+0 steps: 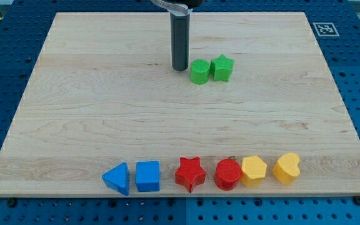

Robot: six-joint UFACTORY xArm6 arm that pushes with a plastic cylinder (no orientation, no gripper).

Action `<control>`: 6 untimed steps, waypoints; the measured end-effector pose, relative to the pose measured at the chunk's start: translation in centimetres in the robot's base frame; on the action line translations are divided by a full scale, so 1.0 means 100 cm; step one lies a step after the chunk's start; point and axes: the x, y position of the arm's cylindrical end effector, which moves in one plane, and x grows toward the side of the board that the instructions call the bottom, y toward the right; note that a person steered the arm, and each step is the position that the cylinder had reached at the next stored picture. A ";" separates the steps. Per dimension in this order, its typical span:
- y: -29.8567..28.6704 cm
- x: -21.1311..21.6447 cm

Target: Place the green circle to the bottom of the green star

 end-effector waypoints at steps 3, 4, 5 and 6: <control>0.028 0.011; 0.032 0.021; 0.041 0.019; 0.051 0.021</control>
